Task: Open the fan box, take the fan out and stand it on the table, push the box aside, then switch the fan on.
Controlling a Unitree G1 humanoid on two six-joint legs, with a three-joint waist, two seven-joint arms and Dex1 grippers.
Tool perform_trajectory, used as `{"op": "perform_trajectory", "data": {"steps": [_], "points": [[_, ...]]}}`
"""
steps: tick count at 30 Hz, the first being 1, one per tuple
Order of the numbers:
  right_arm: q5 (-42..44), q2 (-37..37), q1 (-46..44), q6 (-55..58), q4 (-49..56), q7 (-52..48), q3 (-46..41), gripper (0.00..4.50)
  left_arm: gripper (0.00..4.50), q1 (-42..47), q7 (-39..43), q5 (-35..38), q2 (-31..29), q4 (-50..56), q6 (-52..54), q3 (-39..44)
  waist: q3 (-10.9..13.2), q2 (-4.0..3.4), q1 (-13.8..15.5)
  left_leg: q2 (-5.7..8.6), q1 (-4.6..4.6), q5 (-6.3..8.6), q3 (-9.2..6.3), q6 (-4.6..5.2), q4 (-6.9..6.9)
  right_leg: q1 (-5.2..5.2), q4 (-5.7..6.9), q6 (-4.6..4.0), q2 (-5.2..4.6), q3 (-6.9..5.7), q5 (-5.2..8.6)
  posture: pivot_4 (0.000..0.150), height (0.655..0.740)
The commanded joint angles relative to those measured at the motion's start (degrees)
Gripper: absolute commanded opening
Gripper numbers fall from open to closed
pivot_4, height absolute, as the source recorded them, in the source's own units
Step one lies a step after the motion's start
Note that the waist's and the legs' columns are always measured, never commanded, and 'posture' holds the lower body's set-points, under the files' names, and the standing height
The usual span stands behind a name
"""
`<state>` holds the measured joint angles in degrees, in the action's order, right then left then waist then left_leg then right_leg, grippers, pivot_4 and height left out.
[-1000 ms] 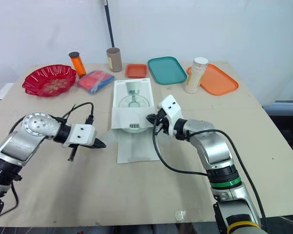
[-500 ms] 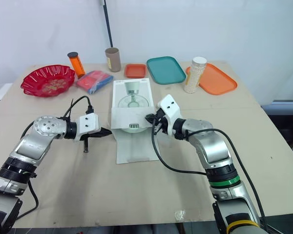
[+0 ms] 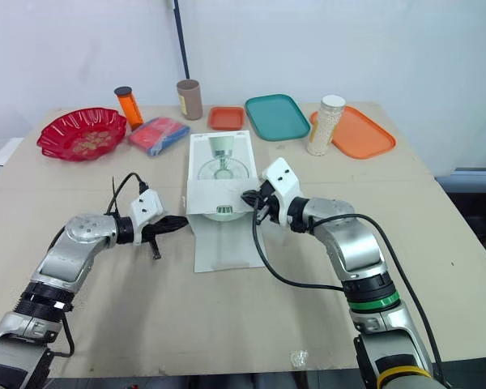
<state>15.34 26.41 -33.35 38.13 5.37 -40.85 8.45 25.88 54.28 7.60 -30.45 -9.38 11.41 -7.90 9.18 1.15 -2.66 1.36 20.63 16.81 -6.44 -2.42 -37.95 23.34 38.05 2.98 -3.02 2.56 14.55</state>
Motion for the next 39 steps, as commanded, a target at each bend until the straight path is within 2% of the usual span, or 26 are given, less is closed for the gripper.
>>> {"op": "perform_trajectory", "data": {"steps": [1,9,15,19,24,39], "points": [[-0.46,0.17,1.44,1.64,-0.69,-0.43,1.47,0.12,0.00,-0.33,-0.25,3.33,0.85,1.92,1.69,2.69,0.00,0.00,0.00,0.00,0.00,0.00,0.00,0.00,0.00,0.00,0.00,0.00,0.00,0.00,0.00,0.150,0.7400],[-0.33,0.16,1.50,2.01,-0.37,-0.60,1.60,0.12,0.00,-2.20,-0.46,6.38,1.42,5.60,5.12,3.49,0.00,0.00,0.00,0.00,0.00,0.00,0.00,0.00,0.01,0.00,0.00,0.00,0.00,0.00,0.00,0.150,0.7400],[-0.31,0.25,1.02,2.22,-0.51,-0.90,1.59,0.12,0.00,-7.50,-0.17,10.38,-0.48,12.81,10.28,6.14,0.00,0.00,-0.01,0.00,0.00,0.00,-0.02,-0.01,0.04,0.01,-0.01,0.00,-0.01,-0.01,0.00,0.150,0.7400],[-0.56,0.42,0.75,1.97,-1.27,-1.32,1.82,0.12,0.00,-12.58,-0.22,16.72,-1.67,20.61,16.93,9.40,0.00,0.00,-0.02,-0.01,-0.01,0.00,-0.02,-0.01,0.06,0.02,-0.02,-0.01,-0.01,0.00,0.00,0.150,0.7400],[-0.67,0.73,0.49,1.98,-1.77,-2.00,2.14,0.12,0.00,-19.92,-3.30,25.96,0.09,30.55,25.35,12.16,-0.01,-0.01,-0.02,-0.05,-0.08,0.00,-0.02,-0.02,0.13,-0.01,-0.02,-0.02,-0.02,0.03,0.01,0.150,0.7400],[-0.90,1.37,-0.70,2.58,-1.84,-3.43,3.39,0.12,0.00,-22.86,-16.43,42.36,6.69,39.12,37.24,13.96,-0.08,0.10,0.09,-0.02,-0.12,-0.01,0.03,-0.06,0.17,-0.06,-0.04,-0.03,-0.05,0.02,0.02,0.150,0.7400]]}}
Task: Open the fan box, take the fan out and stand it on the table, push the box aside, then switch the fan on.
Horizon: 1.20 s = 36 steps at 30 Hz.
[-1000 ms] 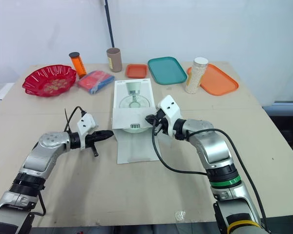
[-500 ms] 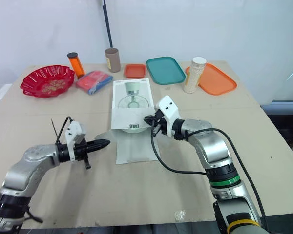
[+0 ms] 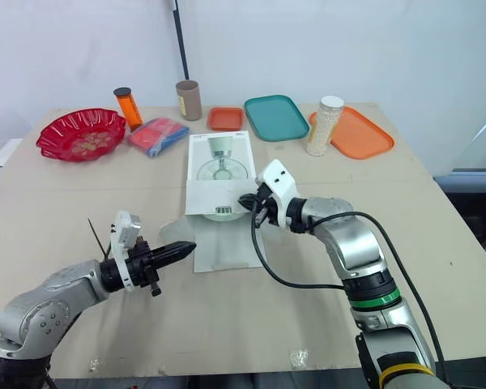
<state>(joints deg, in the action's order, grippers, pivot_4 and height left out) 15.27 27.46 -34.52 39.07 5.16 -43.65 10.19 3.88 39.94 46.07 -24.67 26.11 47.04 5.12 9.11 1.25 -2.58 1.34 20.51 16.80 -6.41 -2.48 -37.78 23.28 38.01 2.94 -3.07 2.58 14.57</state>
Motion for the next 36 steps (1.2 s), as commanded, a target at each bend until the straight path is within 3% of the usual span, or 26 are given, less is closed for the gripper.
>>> {"op": "perform_trajectory", "data": {"steps": [1,10,16,31,36], "points": [[-0.80,0.33,0.20,1.61,-1.73,-0.67,1.62,0.12,0.00,-1.45,-2.81,4.32,1.12,4.61,1.89,0.37,-0.01,0.01,0.00,0.00,0.00,0.00,0.00,0.00,0.00,0.00,0.00,0.00,0.00,0.00,0.00,0.150,0.7400],[-1.06,-1.45,-3.88,1.91,-3.54,-0.51,2.70,0.12,0.00,-6.09,-6.09,7.86,0.33,8.33,3.13,-0.06,-0.01,0.02,-0.11,-0.04,-0.08,0.00,0.10,-0.01,0.06,0.00,0.00,-0.04,0.06,0.09,-0.01,0.150,0.7400],[-1.56,-1.81,-5.90,2.15,-5.69,0.05,1.61,0.12,0.00,-6.29,-13.14,11.23,5.92,5.49,3.98,-0.88,-0.01,0.02,0.00,-0.02,-0.08,0.00,0.10,-0.02,0.06,0.00,-0.01,-0.04,0.02,0.10,-0.01,0.150,0.7400],[-2.41,-2.19,-5.80,0.47,-7.40,1.67,0.99,0.12,0.00,-1.44,-19.68,10.00,15.76,-2.52,3.21,-5.77,-0.02,0.02,0.05,0.01,-0.07,-0.01,0.13,-0.05,0.07,-0.01,-0.03,-0.04,0.03,0.11,0.00,0.150,0.7400],[-3.27,-2.46,-7.67,-1.07,-10.28,1.76,0.88,0.12,0.00,0.50,-23.58,11.59,18.87,-5.03,3.44,-3.47,-0.02,0.02,0.03,0.00,-0.08,-0.02,0.13,-0.08,0.08,0.00,-0.03,-0.04,0.03,0.11,-0.01,0.150,0.7400]]}}
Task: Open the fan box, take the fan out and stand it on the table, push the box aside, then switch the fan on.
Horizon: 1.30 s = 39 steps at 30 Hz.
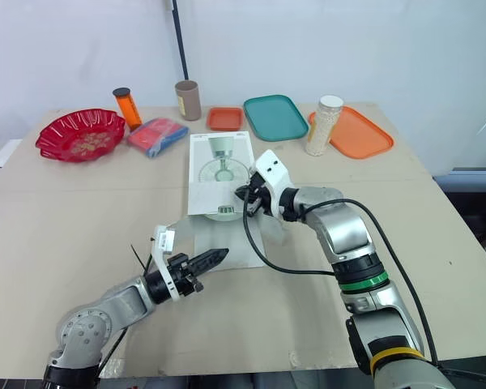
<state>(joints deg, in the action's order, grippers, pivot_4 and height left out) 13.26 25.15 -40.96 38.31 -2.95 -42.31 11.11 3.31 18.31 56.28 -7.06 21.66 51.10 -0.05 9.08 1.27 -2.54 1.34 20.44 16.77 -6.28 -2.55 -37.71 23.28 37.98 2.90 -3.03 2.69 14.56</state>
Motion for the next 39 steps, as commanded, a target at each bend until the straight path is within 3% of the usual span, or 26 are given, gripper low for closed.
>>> {"op": "perform_trajectory", "data": {"steps": [1,3,6,12,39], "points": [[-1.25,-0.19,-1.46,-0.42,-2.35,0.33,-0.09,0.12,0.00,1.19,-2.81,2.01,2.19,-1.13,-0.62,2.37,0.00,0.01,0.01,0.01,0.00,-0.01,0.00,-0.02,0.00,0.00,0.00,0.00,0.00,0.00,0.00,0.150,0.7400],[-1.27,-0.21,-1.70,-0.57,-2.56,0.21,-0.06,0.12,0.00,1.27,-4.53,2.67,3.70,-2.08,-0.59,3.39,0.00,0.01,0.01,0.01,0.00,-0.01,-0.01,-0.02,0.00,-0.01,0.00,0.01,0.00,-0.01,0.00,0.150,0.7400],[-1.38,-0.09,-1.74,-0.73,-2.56,-0.04,0.16,0.00,0.77,1.21,-3.78,4.23,5.50,-1.38,-2.06,4.45,0.00,0.01,0.01,0.00,0.03,-0.01,-0.01,-0.02,0.01,0.00,-0.02,0.01,0.00,-0.01,0.00,0.150,0.7400],[-1.79,-0.11,-1.93,-1.01,-2.76,-0.42,0.35,0.00,2.91,2.90,-5.97,3.66,7.06,-3.01,-1.98,3.82,0.00,0.01,0.05,0.02,0.06,-0.02,-0.03,-0.05,0.01,0.01,-0.03,0.01,-0.01,-0.02,0.00,0.150,0.7400],[-3.21,0.09,-2.76,-1.44,-2.73,-2.11,0.80,0.00,2.91,9.81,-9.17,8.45,14.43,-16.04,-3.91,8.04,0.00,0.01,0.13,0.05,0.07,-0.14,-0.07,-0.30,0.04,-0.01,-0.06,0.04,-0.02,-0.04,-0.02,0.150,0.7400]]}}
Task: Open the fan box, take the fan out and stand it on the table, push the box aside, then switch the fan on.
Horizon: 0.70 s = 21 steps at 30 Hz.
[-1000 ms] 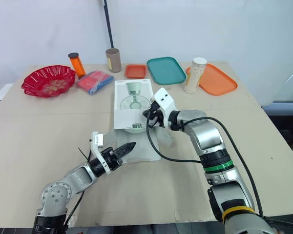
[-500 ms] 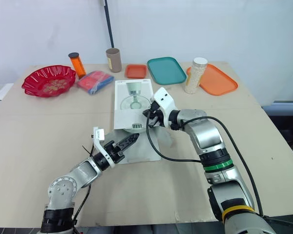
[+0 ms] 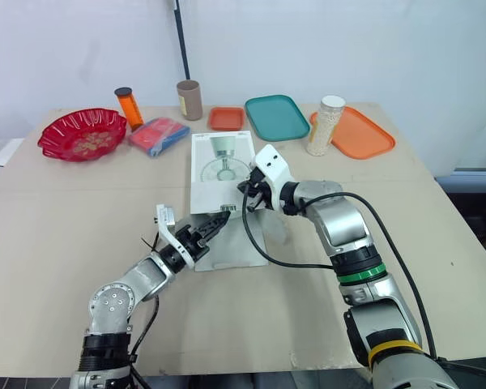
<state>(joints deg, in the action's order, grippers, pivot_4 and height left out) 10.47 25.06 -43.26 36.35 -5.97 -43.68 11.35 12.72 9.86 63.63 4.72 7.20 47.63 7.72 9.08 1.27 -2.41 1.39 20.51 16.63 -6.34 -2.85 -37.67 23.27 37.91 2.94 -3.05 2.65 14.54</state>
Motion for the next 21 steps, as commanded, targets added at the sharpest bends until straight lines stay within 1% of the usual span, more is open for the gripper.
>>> {"op": "perform_trajectory", "data": {"steps": [1,7,12,16,21], "points": [[-0.45,0.24,-0.38,0.57,0.41,-0.80,0.56,0.00,2.91,0.62,-0.81,1.36,2.74,-1.91,-0.32,0.21,0.00,0.00,0.01,0.00,0.00,0.00,0.00,-0.01,0.00,0.00,0.00,0.00,0.00,0.00,0.00,0.150,0.7400],[-0.59,0.28,-0.38,0.63,0.53,-0.72,0.47,0.00,2.91,0.76,-0.62,1.36,1.98,-1.93,0.77,-0.97,0.00,0.00,0.05,0.02,0.00,-0.02,-0.02,-0.04,0.00,-0.02,-0.01,0.02,0.00,0.00,-0.01,0.150,0.7400],[-0.41,0.23,-0.02,1.11,1.52,-0.72,0.55,0.00,2.91,0.63,-2.20,1.77,2.72,-3.06,1.12,-0.60,0.00,0.00,0.05,0.02,0.00,-0.03,-0.02,-0.04,0.00,-0.02,-0.02,0.02,-0.01,0.00,-0.01,0.150,0.7400],[-0.37,0.44,0.29,1.50,2.22,-0.89,0.63,0.00,2.91,0.54,-1.09,0.73,1.31,-2.15,2.01,-2.36,0.00,-0.01,0.08,0.02,0.00,-0.03,-0.03,-0.05,0.00,-0.03,-0.03,0.03,-0.01,0.00,-0.01,0.150,0.7400],[-0.39,0.54,0.19,1.65,2.26,-1.06,0.62,0.00,2.91,0.45,-2.50,0.85,1.20,-2.83,3.54,-2.34,-0.01,-0.01,0.50,0.03,0.00,-0.03,-0.03,-0.05,0.00,-0.04,-0.05,0.03,-0.01,0.00,-0.01,0.150,0.7400]]}}
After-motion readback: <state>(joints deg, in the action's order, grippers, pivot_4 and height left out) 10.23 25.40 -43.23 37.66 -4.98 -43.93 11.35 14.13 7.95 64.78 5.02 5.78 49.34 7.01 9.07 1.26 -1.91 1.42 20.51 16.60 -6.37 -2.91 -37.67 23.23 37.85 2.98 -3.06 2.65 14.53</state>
